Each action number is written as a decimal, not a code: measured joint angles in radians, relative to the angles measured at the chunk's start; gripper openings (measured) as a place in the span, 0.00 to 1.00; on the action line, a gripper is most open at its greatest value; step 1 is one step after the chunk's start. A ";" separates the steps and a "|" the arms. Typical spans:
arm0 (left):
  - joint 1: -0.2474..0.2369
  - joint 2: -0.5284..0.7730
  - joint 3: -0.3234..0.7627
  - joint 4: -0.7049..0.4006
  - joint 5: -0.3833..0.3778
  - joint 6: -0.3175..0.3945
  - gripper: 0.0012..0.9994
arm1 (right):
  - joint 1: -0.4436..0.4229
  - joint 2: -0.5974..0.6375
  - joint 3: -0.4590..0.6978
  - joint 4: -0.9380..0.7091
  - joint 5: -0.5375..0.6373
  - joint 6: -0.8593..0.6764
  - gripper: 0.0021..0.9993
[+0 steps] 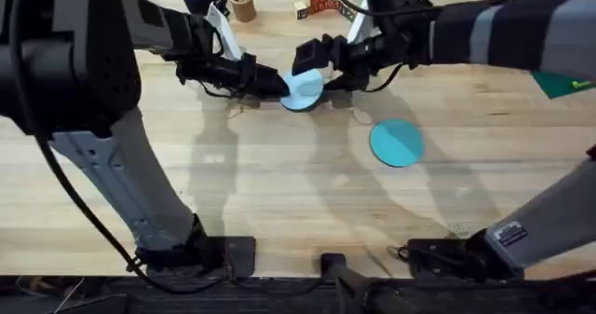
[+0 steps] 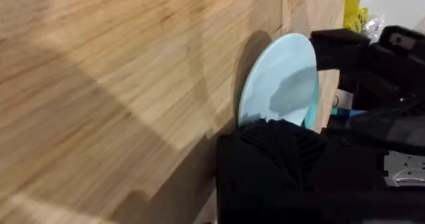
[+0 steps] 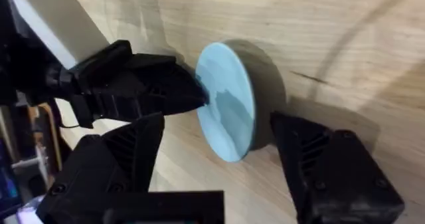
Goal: Pick up the plates from the table one by one and place each into a slot on the dish rack.
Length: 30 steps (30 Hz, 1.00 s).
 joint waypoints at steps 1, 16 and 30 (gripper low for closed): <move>0.000 0.000 0.000 0.000 0.000 0.000 0.04 | 0.003 0.005 0.000 0.000 -0.004 0.007 0.95; 0.000 0.000 0.000 0.000 0.000 0.000 0.04 | 0.050 0.024 0.000 0.003 -0.017 0.035 0.34; 0.010 0.000 0.002 -0.012 0.004 0.000 0.04 | 0.039 0.045 0.004 0.005 -0.037 0.042 0.03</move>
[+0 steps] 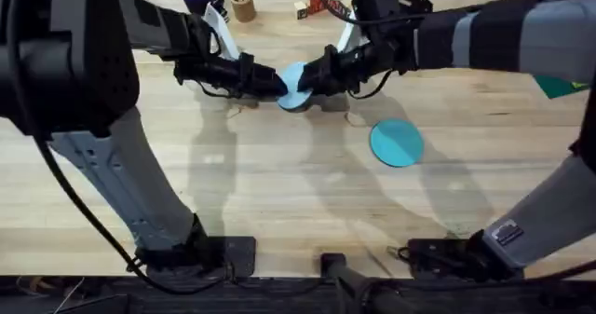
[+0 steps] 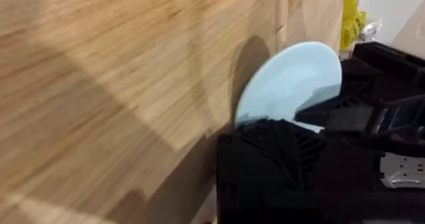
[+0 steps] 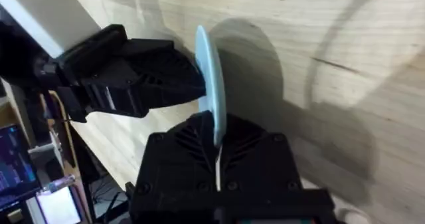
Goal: Pick up the plates from the table one by one and place each into a slot on the dish rack.
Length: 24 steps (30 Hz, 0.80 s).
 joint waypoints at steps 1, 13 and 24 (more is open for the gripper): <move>0.000 0.000 0.000 -0.003 0.000 0.001 0.04 | -0.002 0.000 0.000 -0.002 -0.001 0.000 0.03; -0.020 -0.238 -0.002 -0.142 -0.206 0.035 0.04 | -0.119 -0.128 0.000 -0.181 0.017 -0.101 0.03; -0.146 -0.669 -0.002 -0.232 -0.504 0.001 0.04 | -0.262 -0.460 0.000 -0.485 0.157 -0.339 0.03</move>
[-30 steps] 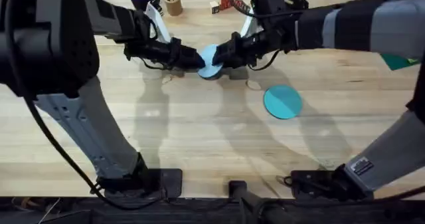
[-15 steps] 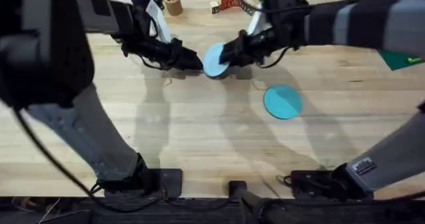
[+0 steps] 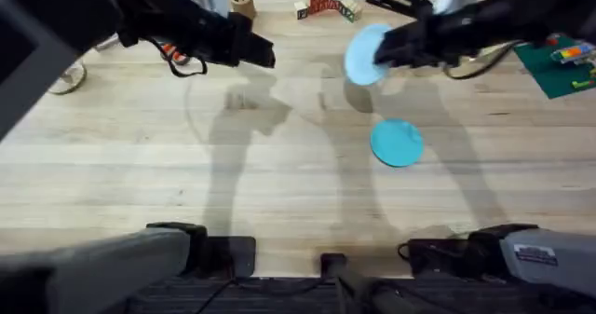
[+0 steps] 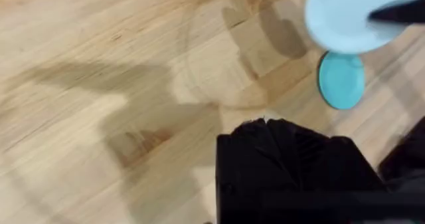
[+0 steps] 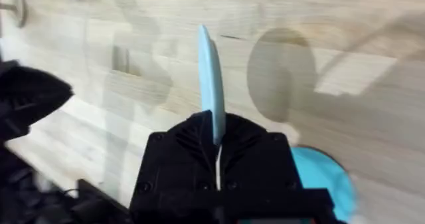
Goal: Pick up the plates from the table one by one and place each into a slot on the dish rack.
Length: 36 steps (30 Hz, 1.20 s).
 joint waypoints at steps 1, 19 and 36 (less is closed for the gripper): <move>-0.029 -0.031 0.000 -0.010 -0.039 -0.009 0.04 | -0.012 -0.032 0.000 -0.025 0.014 -0.024 0.03; -0.478 -0.268 0.000 -0.112 -0.578 -0.101 0.04 | -0.159 -0.292 0.047 -0.339 0.200 -0.452 0.03; -0.498 -0.270 0.000 -0.112 -0.625 -0.111 0.99 | -0.164 -0.292 0.187 -0.419 0.346 -0.558 0.03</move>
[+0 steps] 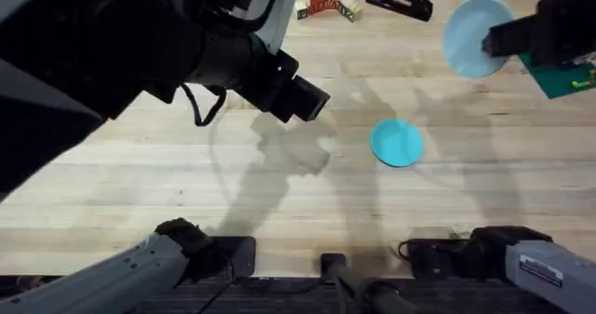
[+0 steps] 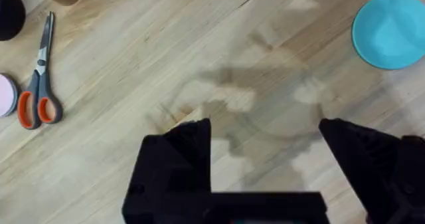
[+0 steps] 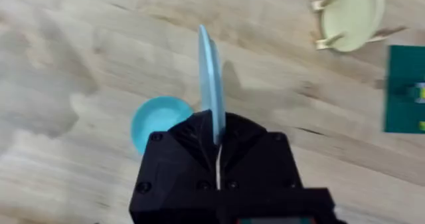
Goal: Pick up the plates from the table one by one and place each into a slot on the dish rack.
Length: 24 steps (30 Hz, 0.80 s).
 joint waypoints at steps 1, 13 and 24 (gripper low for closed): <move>0.000 0.000 0.000 0.000 0.000 0.000 1.00 | 0.000 0.001 0.019 -0.012 0.019 -0.007 0.03; 0.000 0.000 0.000 0.000 -0.002 0.000 0.99 | -0.114 0.183 0.325 -0.084 0.160 -0.104 0.03; 0.000 0.000 0.000 0.000 -0.002 0.000 0.99 | -0.310 0.326 0.385 0.039 0.048 -0.228 0.03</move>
